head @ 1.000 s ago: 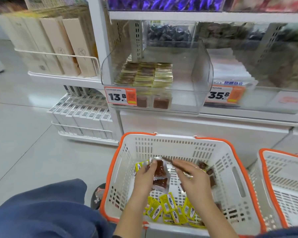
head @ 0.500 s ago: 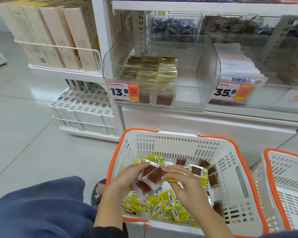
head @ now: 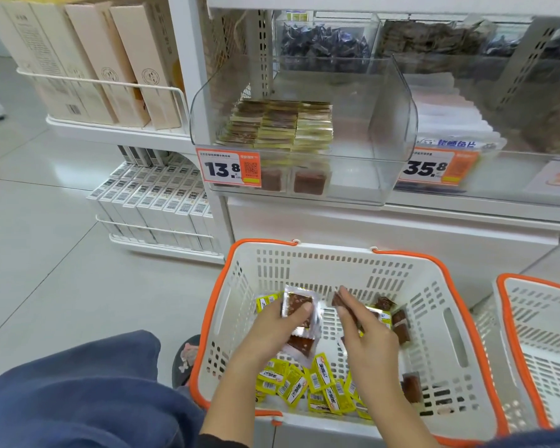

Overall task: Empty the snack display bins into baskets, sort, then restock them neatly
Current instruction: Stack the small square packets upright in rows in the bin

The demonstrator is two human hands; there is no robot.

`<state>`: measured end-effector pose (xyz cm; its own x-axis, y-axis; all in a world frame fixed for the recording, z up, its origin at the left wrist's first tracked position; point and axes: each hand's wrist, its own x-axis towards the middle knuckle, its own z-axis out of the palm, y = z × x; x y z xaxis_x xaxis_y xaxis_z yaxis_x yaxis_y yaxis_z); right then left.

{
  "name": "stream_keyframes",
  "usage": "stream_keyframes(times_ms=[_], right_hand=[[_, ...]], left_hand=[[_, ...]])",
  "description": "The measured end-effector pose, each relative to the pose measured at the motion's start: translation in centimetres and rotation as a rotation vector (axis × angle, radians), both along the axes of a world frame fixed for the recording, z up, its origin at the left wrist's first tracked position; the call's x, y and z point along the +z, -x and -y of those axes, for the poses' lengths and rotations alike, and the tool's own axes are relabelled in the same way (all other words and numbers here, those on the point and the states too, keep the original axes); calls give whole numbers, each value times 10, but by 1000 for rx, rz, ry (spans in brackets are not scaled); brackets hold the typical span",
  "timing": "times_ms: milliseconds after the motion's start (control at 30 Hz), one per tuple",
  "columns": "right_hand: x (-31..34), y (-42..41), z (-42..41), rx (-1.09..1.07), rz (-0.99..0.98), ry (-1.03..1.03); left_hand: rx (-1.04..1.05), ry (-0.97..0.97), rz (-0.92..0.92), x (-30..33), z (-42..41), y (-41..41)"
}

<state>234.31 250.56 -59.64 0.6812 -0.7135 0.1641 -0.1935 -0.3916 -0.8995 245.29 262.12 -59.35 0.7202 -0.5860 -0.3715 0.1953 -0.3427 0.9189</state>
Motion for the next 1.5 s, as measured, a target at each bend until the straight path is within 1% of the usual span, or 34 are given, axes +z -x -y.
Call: stream_keyframes(times_ms=[67,100,167,233,300,367,433,467,567,633,667,733,833,1000,1133,1267,1300,1400,1500], right_hand=[[5,-4,-8,51,41,-168],[7,-5,-8,44,70,-252],[9,-6,-2,-41,123,-362],[11,-6,7,-108,146,-469],[11,-8,13,-112,163,-616],[9,-11,11,-124,211,-764],[7,-12,5,-143,235,-859],[5,-12,3,-137,219,-848],[-3,-10,2,-72,84,-628],[-4,-10,3,-73,23,-563],[-3,-9,4,-83,16,-574],[1,-9,4,-66,30,-659],[10,-7,4,31,37,-717],[18,-4,13,157,69,-777],[18,-4,14,162,88,-810],[13,-5,13,92,161,-900],[12,-5,13,88,177,-905],[14,-4,15,128,200,-900],[12,-6,14,141,212,-929]], left_hand=[[-8,17,107,2,13,14],[11,43,134,3,17,19],[87,51,146,6,19,22],[131,9,161,4,14,15],[112,-7,92,3,10,11],[105,13,-41,3,11,12],[122,32,-136,8,16,18],[130,37,-146,8,19,22],[153,75,-117,14,23,28],[215,120,-146,18,23,27],[248,148,-208,17,24,25],[287,186,-298,21,27,22],[209,112,-218,22,24,20],[64,151,-120,19,18,21],[71,145,-68,17,18,19],[100,127,-143,20,20,19],[108,131,-131,21,20,20],[74,169,-14,19,20,21],[99,204,40,20,21,21]])
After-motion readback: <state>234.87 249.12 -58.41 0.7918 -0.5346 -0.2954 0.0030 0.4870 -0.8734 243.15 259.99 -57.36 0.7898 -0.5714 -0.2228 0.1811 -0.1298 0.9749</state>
